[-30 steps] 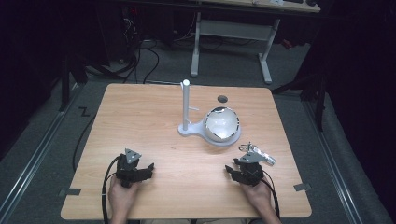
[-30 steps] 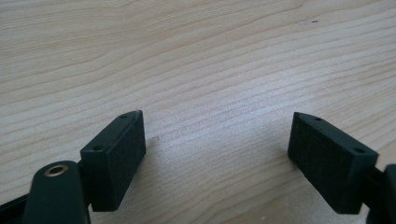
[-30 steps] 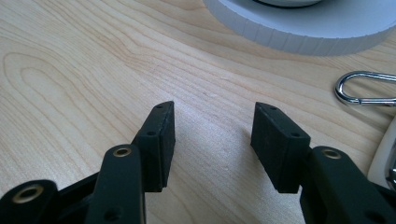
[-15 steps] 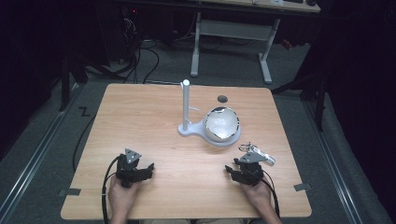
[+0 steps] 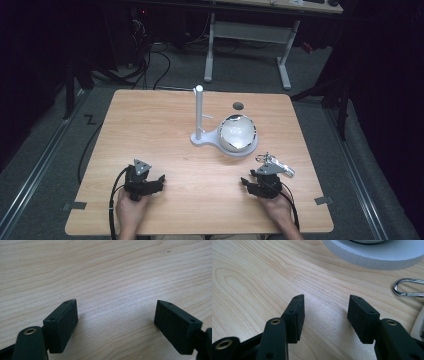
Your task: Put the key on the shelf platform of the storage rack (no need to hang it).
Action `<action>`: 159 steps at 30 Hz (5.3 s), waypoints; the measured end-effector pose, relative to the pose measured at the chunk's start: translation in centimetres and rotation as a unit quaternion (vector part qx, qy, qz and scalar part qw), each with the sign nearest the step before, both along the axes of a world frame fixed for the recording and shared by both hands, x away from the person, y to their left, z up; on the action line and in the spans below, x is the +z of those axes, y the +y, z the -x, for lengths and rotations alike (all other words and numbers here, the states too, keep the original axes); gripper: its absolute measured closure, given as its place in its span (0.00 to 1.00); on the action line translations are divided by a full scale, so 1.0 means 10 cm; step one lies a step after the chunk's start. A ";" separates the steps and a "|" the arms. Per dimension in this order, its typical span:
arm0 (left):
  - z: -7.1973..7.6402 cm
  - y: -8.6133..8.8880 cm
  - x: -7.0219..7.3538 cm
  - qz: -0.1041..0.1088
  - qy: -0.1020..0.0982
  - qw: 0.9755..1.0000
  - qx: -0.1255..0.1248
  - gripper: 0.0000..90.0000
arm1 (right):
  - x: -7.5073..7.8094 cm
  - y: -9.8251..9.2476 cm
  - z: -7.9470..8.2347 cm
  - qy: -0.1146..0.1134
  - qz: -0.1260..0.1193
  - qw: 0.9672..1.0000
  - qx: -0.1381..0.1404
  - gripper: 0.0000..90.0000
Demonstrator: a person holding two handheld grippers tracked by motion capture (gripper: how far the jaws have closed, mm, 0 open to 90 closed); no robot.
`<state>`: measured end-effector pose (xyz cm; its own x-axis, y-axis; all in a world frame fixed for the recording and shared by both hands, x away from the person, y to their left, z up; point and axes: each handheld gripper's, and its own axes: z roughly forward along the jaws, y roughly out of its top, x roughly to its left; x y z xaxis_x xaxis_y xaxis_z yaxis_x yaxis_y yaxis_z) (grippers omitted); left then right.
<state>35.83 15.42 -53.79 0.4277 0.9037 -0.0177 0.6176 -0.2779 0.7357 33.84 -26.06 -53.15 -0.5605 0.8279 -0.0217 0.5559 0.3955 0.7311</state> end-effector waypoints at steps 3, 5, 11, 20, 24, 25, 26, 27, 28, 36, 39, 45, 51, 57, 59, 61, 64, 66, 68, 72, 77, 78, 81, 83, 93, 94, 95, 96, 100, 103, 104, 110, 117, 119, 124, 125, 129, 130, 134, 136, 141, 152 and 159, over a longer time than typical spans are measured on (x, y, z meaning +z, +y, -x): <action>0.00 0.00 0.00 0.000 0.000 1.000 0.000 0.22 | 0.00 0.00 0.00 0.000 0.000 1.000 0.001 0.53; 0.00 0.00 0.00 0.000 0.000 1.000 0.000 0.22 | 0.00 0.00 0.00 0.001 -0.001 1.000 0.001 0.53; 0.00 0.00 0.00 0.000 0.000 1.000 0.000 0.22 | 0.00 -0.01 0.00 0.005 -0.007 1.000 -0.005 0.53; 0.00 0.00 0.00 0.000 0.000 1.000 0.000 0.22 | 0.02 -0.05 0.00 0.007 -0.013 1.000 -0.009 0.52; 0.00 0.00 0.00 0.000 0.000 1.000 0.000 0.22 | 0.05 -0.07 0.01 0.007 -0.028 0.999 -0.017 0.52; 0.00 0.00 0.00 0.000 0.000 1.000 0.000 0.22 | 0.05 -0.09 0.02 0.006 -0.030 0.999 -0.018 0.52; 0.00 0.00 0.00 0.000 0.000 1.000 0.000 0.22 | 0.05 -0.09 0.02 0.006 -0.030 0.999 -0.018 0.52; 0.00 0.00 0.00 0.000 0.000 1.000 0.000 0.22 | 0.06 -0.09 0.02 0.006 -0.032 0.999 -0.019 0.52; 0.00 0.00 0.00 0.000 0.000 1.000 0.000 0.22 | 0.06 -0.10 0.02 0.005 -0.034 0.999 -0.020 0.52; 0.00 0.00 0.00 0.000 0.000 1.000 0.000 0.22 | 0.10 -0.14 0.04 0.002 -0.045 0.999 -0.021 0.50; 0.00 0.00 0.00 0.000 0.000 1.000 0.000 0.22 | 0.12 -0.16 0.05 0.003 -0.051 0.998 -0.024 0.48; 0.00 0.00 0.00 0.000 0.000 1.000 0.000 0.22 | 0.15 -0.20 0.06 0.010 -0.058 0.998 -0.029 0.49; 0.00 0.00 0.00 0.000 0.000 1.000 0.000 0.22 | 0.18 -0.27 0.08 0.006 -0.065 0.997 -0.033 0.47; 0.00 0.00 0.00 0.000 0.000 1.000 0.000 0.22 | 0.21 -0.36 0.10 0.005 -0.076 0.996 -0.038 0.47; 0.00 0.00 0.00 0.000 0.000 1.000 0.000 0.22 | 0.22 -0.40 0.10 0.007 -0.081 0.996 -0.037 0.47; 0.00 0.00 0.00 0.000 0.000 1.000 0.000 0.22 | 0.22 -0.43 0.11 0.014 -0.087 0.995 -0.039 0.47; 0.00 0.00 0.00 0.000 0.000 1.000 0.000 0.22 | 0.22 -0.48 0.13 0.009 -0.083 0.996 -0.041 0.47; 0.00 0.00 0.00 0.000 0.000 1.000 0.000 0.22 | 0.23 -0.50 0.15 0.006 -0.081 0.996 -0.045 0.47; 0.00 0.00 0.00 0.000 0.000 1.000 0.000 0.22 | 0.24 -0.53 0.16 0.002 -0.080 0.996 -0.049 0.47; 0.00 0.00 0.00 0.000 0.000 1.000 0.000 0.22 | 0.27 -0.61 0.18 -0.004 -0.079 0.995 -0.063 0.49; 0.00 0.00 0.00 0.000 0.000 1.000 0.000 0.22 | 0.31 -0.75 0.18 -0.004 -0.076 0.992 -0.101 0.54; 0.00 0.00 0.00 0.000 0.000 1.000 0.000 0.22 | 0.32 -0.80 0.18 -0.005 -0.074 0.991 -0.107 0.55; 0.00 0.00 0.00 0.000 0.000 1.000 0.000 0.22 | 0.33 -0.83 0.17 -0.004 -0.072 0.991 -0.110 0.57; 0.00 0.00 0.00 0.000 0.000 1.000 0.000 0.22 | 0.33 -0.85 0.17 -0.002 -0.067 0.991 -0.116 0.57; 0.00 0.00 0.00 0.000 0.000 1.000 0.000 0.22 | 0.39 -0.97 0.08 -0.007 -0.054 0.989 -0.139 0.58; 0.00 0.00 0.00 0.000 0.000 1.000 0.000 0.22 | 0.40 -0.97 0.06 -0.006 -0.054 0.989 -0.140 0.58; 0.00 0.00 0.00 0.000 0.000 1.000 0.000 0.22 | 0.41 -0.98 0.04 -0.005 -0.054 0.989 -0.140 0.58; 0.00 0.00 0.00 0.000 0.000 1.000 0.000 0.22 | 0.41 -0.99 0.02 0.000 -0.051 0.989 -0.137 0.58; 0.00 0.00 0.00 0.000 0.000 1.000 0.000 0.22 | 0.40 -0.99 -0.07 0.012 -0.045 0.990 -0.134 0.57; 0.00 0.00 0.00 0.000 0.000 1.000 0.000 0.22 | 0.39 -0.98 -0.13 0.009 -0.042 0.990 -0.131 0.57; 0.00 0.00 0.00 0.000 0.000 1.000 0.000 0.22 | 0.38 -0.99 -0.15 0.010 -0.043 0.990 -0.131 0.58; 0.00 0.00 0.00 0.000 0.000 1.000 0.000 0.22 | 0.35 -0.97 -0.27 0.020 -0.040 0.990 -0.132 0.59; 0.00 0.00 0.00 0.000 0.000 1.000 0.000 0.22 | 0.33 -0.93 -0.38 0.027 -0.036 0.991 -0.127 0.59; 0.00 0.00 0.00 0.000 0.000 1.000 0.000 0.22 | 0.31 -0.91 -0.40 0.031 -0.033 0.991 -0.126 0.60; 0.00 0.00 0.00 0.000 0.000 1.000 0.000 0.22 | 0.27 -0.88 -0.46 0.039 -0.024 0.991 -0.127 0.61; 0.00 0.00 0.00 0.000 0.000 1.000 0.000 0.22 | 0.27 -0.88 -0.47 0.039 -0.023 0.991 -0.125 0.61; 0.00 0.00 0.00 0.000 0.000 1.000 0.000 0.22 | 0.23 -0.89 -0.50 0.047 -0.016 0.991 -0.127 0.64; 0.00 0.00 0.00 0.000 0.000 1.000 0.000 0.22 | 0.23 -0.89 -0.50 0.047 -0.016 0.991 -0.127 0.64; 0.00 0.00 0.00 0.000 0.000 1.000 0.000 0.22 | 0.21 -0.90 -0.52 0.048 -0.015 0.991 -0.126 0.68; 0.00 0.00 0.00 0.000 0.000 1.000 0.000 0.22 | 0.20 -0.89 -0.53 0.051 -0.015 0.991 -0.124 0.70; 0.00 0.00 0.00 0.000 0.000 1.000 0.000 0.22 | 0.19 -0.88 -0.53 0.046 -0.013 0.992 -0.117 0.74; 0.00 0.00 0.00 0.000 0.000 1.000 0.000 0.22 | 0.20 -0.88 -0.52 0.038 -0.001 0.993 -0.114 0.81; 0.00 0.00 0.00 0.000 0.000 1.000 0.000 0.22 | 0.24 -0.87 -0.49 0.029 -0.009 0.994 -0.109 0.82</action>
<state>35.83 15.42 -53.79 0.4278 0.9037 -0.0182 0.6178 -0.2777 0.7356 38.78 -34.80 -50.76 -0.3680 0.9296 0.0207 0.6683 0.2490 0.7009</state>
